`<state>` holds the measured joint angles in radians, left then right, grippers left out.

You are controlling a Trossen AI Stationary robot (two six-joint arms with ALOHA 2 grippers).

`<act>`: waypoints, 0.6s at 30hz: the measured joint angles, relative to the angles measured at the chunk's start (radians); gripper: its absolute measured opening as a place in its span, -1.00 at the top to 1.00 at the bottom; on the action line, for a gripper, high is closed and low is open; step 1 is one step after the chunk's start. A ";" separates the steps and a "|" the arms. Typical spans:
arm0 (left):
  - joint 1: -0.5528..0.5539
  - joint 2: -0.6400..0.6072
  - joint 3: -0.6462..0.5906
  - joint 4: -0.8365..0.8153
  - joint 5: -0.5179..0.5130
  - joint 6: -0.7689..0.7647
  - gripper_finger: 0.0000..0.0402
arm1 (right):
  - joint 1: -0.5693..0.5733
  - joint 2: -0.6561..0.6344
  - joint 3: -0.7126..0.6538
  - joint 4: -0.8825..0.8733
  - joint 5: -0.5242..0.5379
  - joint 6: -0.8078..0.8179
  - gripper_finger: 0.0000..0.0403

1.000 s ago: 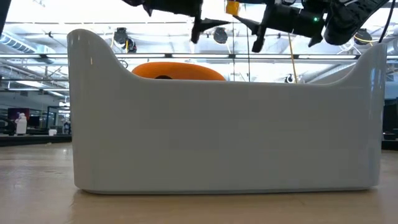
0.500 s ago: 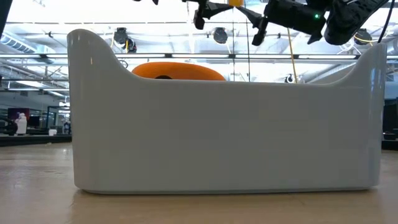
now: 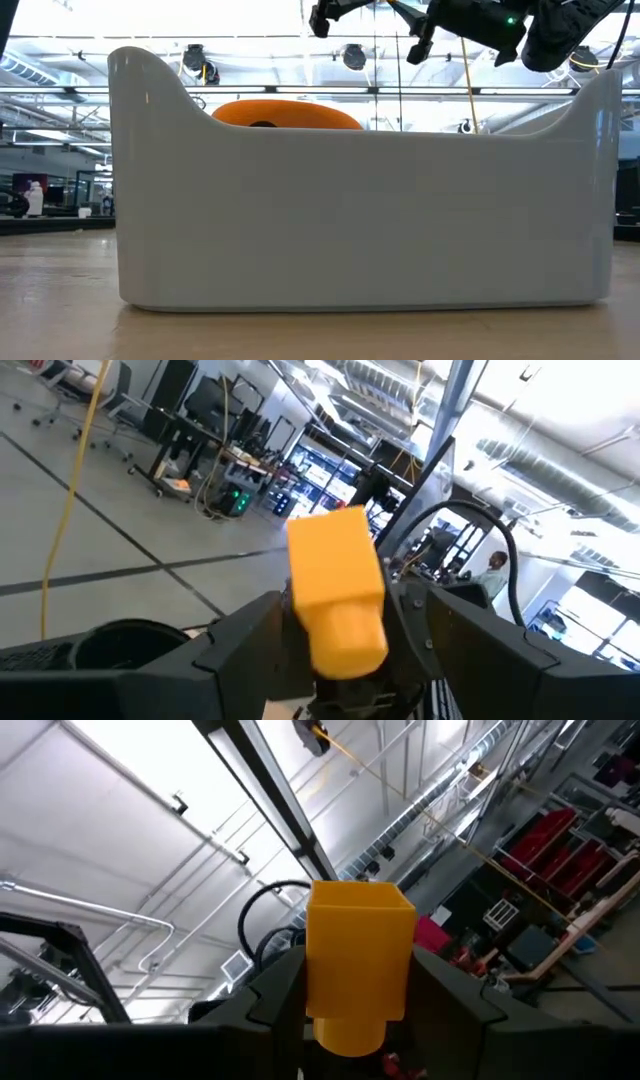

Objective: Pick & Place Toys
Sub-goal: Put the yellow game piece into the orange bin

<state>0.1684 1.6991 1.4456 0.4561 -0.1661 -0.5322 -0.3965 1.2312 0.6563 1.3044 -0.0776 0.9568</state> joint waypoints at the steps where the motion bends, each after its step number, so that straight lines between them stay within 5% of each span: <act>1: -0.001 0.007 0.000 0.012 0.000 0.000 -0.26 | 0.000 0.000 0.000 0.002 0.000 0.000 0.33; 18: 0.000 0.065 0.001 0.105 0.008 -0.049 -0.26 | 0.007 0.000 0.000 0.002 -0.003 0.000 0.33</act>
<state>0.1688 1.7641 1.4464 0.5606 -0.1585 -0.5812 -0.3893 1.2312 0.6567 1.3060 -0.0811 0.9565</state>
